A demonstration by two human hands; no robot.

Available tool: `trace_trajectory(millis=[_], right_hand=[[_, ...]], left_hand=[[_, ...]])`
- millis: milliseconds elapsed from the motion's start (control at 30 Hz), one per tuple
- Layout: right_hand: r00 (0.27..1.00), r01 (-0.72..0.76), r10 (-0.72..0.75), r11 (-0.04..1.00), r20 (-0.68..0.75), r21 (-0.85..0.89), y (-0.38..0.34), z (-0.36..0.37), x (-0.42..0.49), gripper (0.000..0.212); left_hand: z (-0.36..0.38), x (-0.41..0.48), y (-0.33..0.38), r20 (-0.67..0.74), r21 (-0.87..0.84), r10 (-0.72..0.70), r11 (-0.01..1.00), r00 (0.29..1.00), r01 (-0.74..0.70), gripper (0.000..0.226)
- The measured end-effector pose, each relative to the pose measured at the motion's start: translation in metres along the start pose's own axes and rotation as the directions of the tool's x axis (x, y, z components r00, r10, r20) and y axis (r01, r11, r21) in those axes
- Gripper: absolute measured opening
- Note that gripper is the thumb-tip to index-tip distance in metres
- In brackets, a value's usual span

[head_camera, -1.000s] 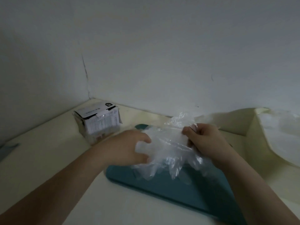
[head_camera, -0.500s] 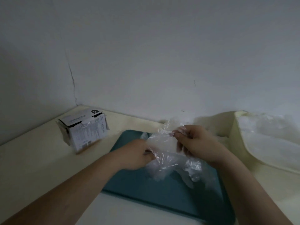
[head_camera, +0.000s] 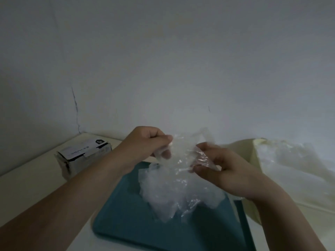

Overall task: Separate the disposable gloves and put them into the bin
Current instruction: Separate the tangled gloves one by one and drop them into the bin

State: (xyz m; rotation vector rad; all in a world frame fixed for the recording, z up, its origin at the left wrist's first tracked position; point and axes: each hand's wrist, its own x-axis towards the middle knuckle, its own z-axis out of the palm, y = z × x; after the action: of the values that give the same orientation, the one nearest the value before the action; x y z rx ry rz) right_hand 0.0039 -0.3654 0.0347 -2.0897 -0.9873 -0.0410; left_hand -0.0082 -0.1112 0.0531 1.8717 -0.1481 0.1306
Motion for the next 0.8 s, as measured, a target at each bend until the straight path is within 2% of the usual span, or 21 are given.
trace_trajectory(millis=[133,200,300,367,433,467,533,600,633,700,800], right_hand=[[0.974,-0.015,-0.01,0.994,-0.226,-0.107,-0.002,0.001,-0.001,0.01],[0.939,-0.092,0.079,0.996,-0.334,-0.023,-0.001,0.001,0.0,0.012],[0.926,-0.1,0.165,0.974,-0.341,0.201,-0.001,-0.005,0.0,0.01],[0.956,-0.035,0.166,0.881,-0.24,0.473,0.004,-0.004,-0.003,0.018],[0.966,-0.032,0.187,0.767,-0.176,0.64,0.004,0.0,-0.003,0.026],[0.956,-0.056,0.23,0.749,-0.18,0.66,0.004,0.002,-0.002,0.021],[0.92,-0.142,0.335,0.769,-0.204,0.623,0.001,0.006,0.002,0.007],[0.876,-0.224,0.411,0.811,-0.251,0.541,0.005,0.011,0.006,0.011],[0.849,-0.234,0.441,0.808,-0.291,0.541,0.008,0.013,0.009,0.011],[0.796,-0.212,0.495,0.767,-0.349,0.606,0.012,0.016,0.012,0.012],[0.763,-0.176,0.532,0.717,-0.368,0.674,0.016,0.021,0.014,0.016]], left_hand=[[0.011,0.0,0.003,0.103,-0.003,0.018,1.0,0.994,-0.018,0.027],[0.016,0.001,0.001,0.159,-0.078,0.004,0.997,0.987,0.008,0.029],[0.017,0.004,-0.001,0.272,-0.324,-0.053,0.935,0.961,0.143,0.022],[0.019,0.003,0.0,0.353,-0.41,-0.068,0.885,0.933,0.22,0.014],[0.022,0.002,0.003,0.414,-0.401,-0.096,0.873,0.905,0.277,0.016],[0.025,0.003,0.004,0.397,-0.394,-0.127,0.871,0.909,0.294,0.019],[0.029,0.008,0.001,0.221,-0.423,-0.233,0.852,0.947,0.308,0.023],[0.029,0.013,-0.006,0.048,-0.571,-0.342,0.761,0.939,0.306,0.031],[0.028,0.015,-0.01,0.025,-0.665,-0.377,0.685,0.926,0.296,0.035],[0.028,0.009,-0.017,0.066,-0.77,-0.368,0.573,0.927,0.282,0.053],[0.035,-0.008,-0.019,0.21,-0.746,-0.306,0.564,0.929,0.354,0.078]])
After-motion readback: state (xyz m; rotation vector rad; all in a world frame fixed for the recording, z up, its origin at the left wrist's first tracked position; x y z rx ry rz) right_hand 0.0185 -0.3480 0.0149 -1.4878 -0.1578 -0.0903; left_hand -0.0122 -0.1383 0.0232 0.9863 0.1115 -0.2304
